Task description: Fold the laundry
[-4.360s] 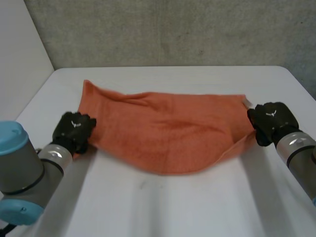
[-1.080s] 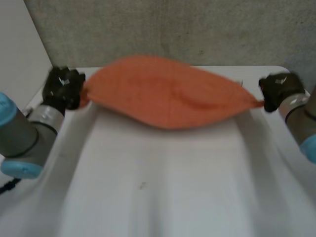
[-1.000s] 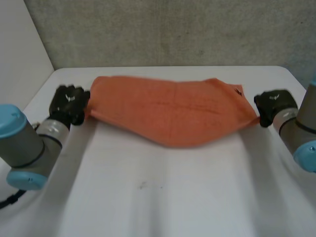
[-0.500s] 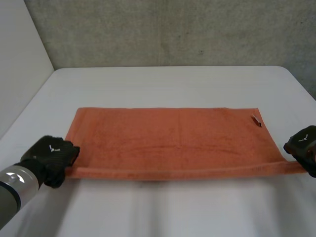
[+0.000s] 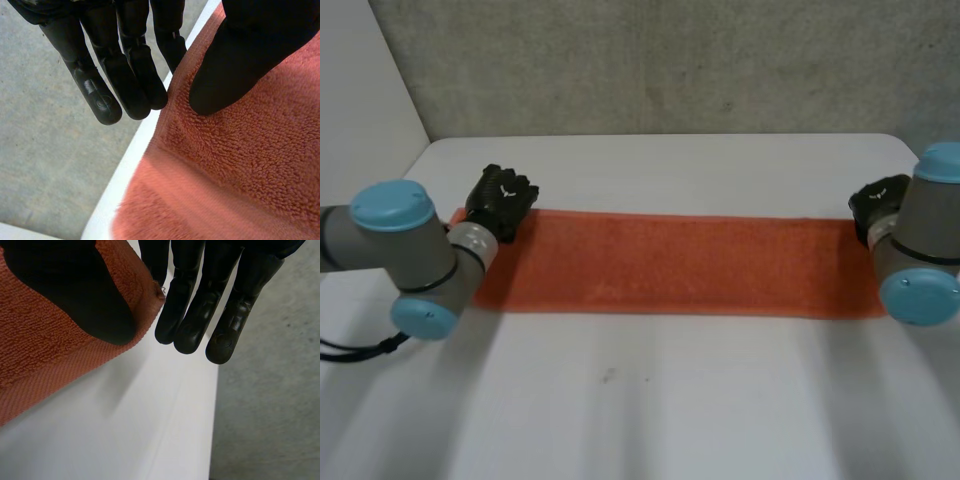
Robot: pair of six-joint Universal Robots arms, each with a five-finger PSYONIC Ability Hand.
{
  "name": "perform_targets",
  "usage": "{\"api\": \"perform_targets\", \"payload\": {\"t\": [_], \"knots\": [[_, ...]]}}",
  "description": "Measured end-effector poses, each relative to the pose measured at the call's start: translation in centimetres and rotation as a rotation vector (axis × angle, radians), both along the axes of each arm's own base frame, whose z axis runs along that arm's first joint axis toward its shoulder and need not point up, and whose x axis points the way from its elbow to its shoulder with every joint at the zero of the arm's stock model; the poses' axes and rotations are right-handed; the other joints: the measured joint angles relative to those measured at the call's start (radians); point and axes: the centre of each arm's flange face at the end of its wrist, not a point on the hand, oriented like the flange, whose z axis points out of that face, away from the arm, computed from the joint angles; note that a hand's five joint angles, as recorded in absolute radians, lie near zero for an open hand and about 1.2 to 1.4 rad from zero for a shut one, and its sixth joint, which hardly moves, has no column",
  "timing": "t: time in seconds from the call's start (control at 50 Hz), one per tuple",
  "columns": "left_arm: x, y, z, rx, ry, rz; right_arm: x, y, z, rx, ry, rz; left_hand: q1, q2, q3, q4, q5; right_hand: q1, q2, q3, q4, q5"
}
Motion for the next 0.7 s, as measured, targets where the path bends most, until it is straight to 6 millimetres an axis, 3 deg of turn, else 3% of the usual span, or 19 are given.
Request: {"api": "perform_targets", "payload": {"t": [0.16, 0.2, 0.24, 0.26, 0.28, 0.3, 0.32, 0.34, 0.36, 0.42, 0.5, 0.58, 0.7], "knots": [[-1.0, -2.7, -1.7, -0.069, 0.002, -0.020, 1.0, -2.9, -1.0, -0.097, -0.010, -0.003, 0.000, 0.000, 0.000, 0.000, 0.000, 0.000, 0.000, 0.000, 0.000, 0.000], [-1.3, -2.9, -1.9, -0.095, 0.011, -0.036, 1.1, -3.3, -1.2, -0.106, -0.012, -0.010, 0.000, 0.000, 0.000, 0.000, 0.000, -0.064, -0.101, -0.103, -0.110, -0.084], [-1.6, -2.9, -2.0, -0.116, 0.018, -0.054, 1.2, -3.4, -1.4, -0.109, -0.012, -0.018, -0.144, -0.169, -0.167, -0.149, -0.121, -0.382, -0.433, -0.432, -0.438, -0.393], [-1.8, -2.7, -2.0, -0.127, 0.021, -0.065, 1.3, -3.4, -1.5, -0.109, -0.012, -0.023, -0.449, -0.418, -0.411, -0.417, -0.387, -0.479, -0.553, -0.552, -0.537, -0.492], [-2.0, -2.6, -2.0, -0.133, 0.022, -0.071, 1.3, -3.3, -1.5, -0.109, -0.012, -0.026, -0.618, -0.562, -0.553, -0.564, -0.534, -0.603, -0.692, -0.668, -0.674, -0.631], [-2.1, -2.5, -2.0, -0.137, 0.024, -0.078, 1.3, -3.3, -1.5, -0.109, -0.014, -0.030, -0.618, -0.562, -0.553, -0.564, -0.534, -0.720, -0.859, -0.858, -0.855, -0.815], [-2.4, -2.1, -2.0, -0.144, 0.025, -0.090, 1.4, -3.2, -1.4, -0.109, -0.024, -0.038, -0.853, -0.797, -0.785, -0.802, -0.764, -0.746, -0.894, -0.896, -0.905, -0.866], [-2.5, -1.8, -1.9, -0.148, 0.026, -0.097, 1.4, -3.1, -1.2, -0.111, -0.037, -0.043, -0.940, -0.967, -0.957, -0.969, -0.905, -0.770, -0.958, -0.971, -0.965, -0.931], [-2.6, -1.6, -1.8, -0.150, 0.026, -0.100, 1.4, -3.0, -0.9, -0.114, -0.047, -0.045, -0.940, -0.987, -0.975, -0.985, -0.916, -0.770, -0.958, -0.971, -0.965, -0.931], [-2.7, -0.9, -1.0, -0.156, 0.028, -0.106, 1.2, -2.7, 0.4, -0.132, -0.092, -0.050, -0.940, -0.997, -0.981, -0.991, -0.916, -0.770, -0.961, -0.974, -0.965, -0.933], [-2.3, 1.2, 2.0, -0.169, 0.036, -0.102, 1.1, -1.0, 4.8, -0.178, -0.228, -0.015, -0.940, -1.000, -0.981, -0.992, -0.916, -0.770, -0.961, -0.974, -0.965, -0.933], [-1.5, 2.8, 4.0, -0.172, 0.047, -0.087, 1.0, 1.0, 7.3, -0.183, -0.297, 0.045, -0.940, -1.000, -0.981, -0.991, -0.916, -0.770, -0.961, -0.974, -0.965, -0.933], [0.2, 6.5, 6.6, -0.132, 0.120, -0.049, -0.5, 4.7, 9.0, -0.104, -0.335, 0.112, -0.940, -1.000, -0.981, -0.991, -0.916, -0.770, -0.961, -0.974, -0.965, -0.933]]}}
